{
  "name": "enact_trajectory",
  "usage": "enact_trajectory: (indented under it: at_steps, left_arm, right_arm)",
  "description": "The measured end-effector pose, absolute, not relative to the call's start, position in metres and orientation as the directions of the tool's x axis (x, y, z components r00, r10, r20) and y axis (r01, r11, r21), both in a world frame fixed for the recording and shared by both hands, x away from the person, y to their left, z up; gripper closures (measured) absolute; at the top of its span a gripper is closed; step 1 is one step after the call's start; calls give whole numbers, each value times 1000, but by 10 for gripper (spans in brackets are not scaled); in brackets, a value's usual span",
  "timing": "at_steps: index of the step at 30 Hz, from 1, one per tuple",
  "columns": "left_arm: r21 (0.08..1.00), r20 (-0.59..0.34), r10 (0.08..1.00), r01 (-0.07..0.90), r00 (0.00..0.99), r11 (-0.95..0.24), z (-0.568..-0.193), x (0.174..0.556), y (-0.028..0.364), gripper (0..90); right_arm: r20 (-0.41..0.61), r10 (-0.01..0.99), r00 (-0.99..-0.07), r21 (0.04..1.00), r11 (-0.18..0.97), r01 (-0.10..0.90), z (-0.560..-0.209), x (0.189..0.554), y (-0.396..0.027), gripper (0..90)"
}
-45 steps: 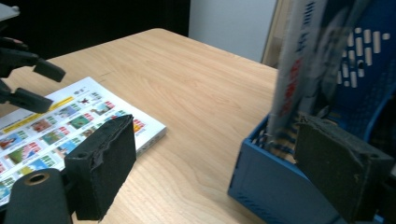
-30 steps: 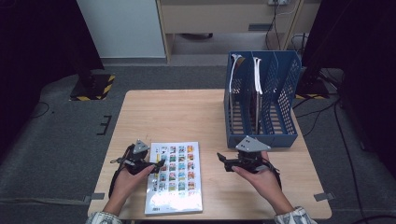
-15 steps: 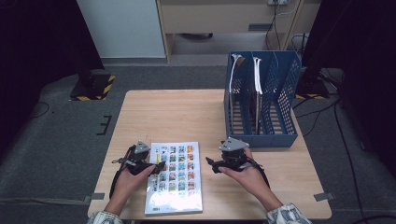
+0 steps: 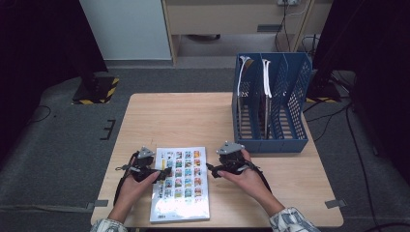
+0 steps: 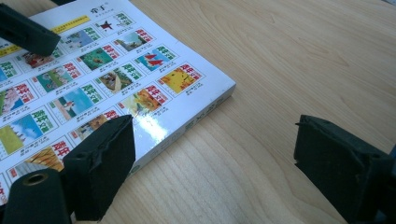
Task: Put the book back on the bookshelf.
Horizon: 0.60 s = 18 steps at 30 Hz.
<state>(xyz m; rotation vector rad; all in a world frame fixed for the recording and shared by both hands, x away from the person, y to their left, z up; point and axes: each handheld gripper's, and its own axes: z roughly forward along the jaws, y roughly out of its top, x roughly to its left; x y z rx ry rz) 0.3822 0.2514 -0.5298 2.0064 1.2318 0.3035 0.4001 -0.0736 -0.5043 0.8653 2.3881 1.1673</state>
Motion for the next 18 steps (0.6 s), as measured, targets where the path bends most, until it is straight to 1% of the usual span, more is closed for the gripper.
enact_trajectory:
  at_steps: [7,11,16,18]
  left_arm:
    - [696,-182,842,671,507,-254,-530,382,252,26]
    - [696,-181,843,672,506,-254,-530,382,251,25]
    - [692,-182,848,678,497,-249,-530,381,251,24]
    - [689,-181,849,680,496,-251,-529,381,251,24]
  right_arm:
    - [-56,656,-752,778,501,379,-511,400,-70,131]
    - [-21,668,-744,785,472,402,-511,396,-74,131]
    - [-29,660,-751,783,482,393,-512,390,-74,130]
    - [-17,656,-755,778,483,402,-515,387,-73,129]
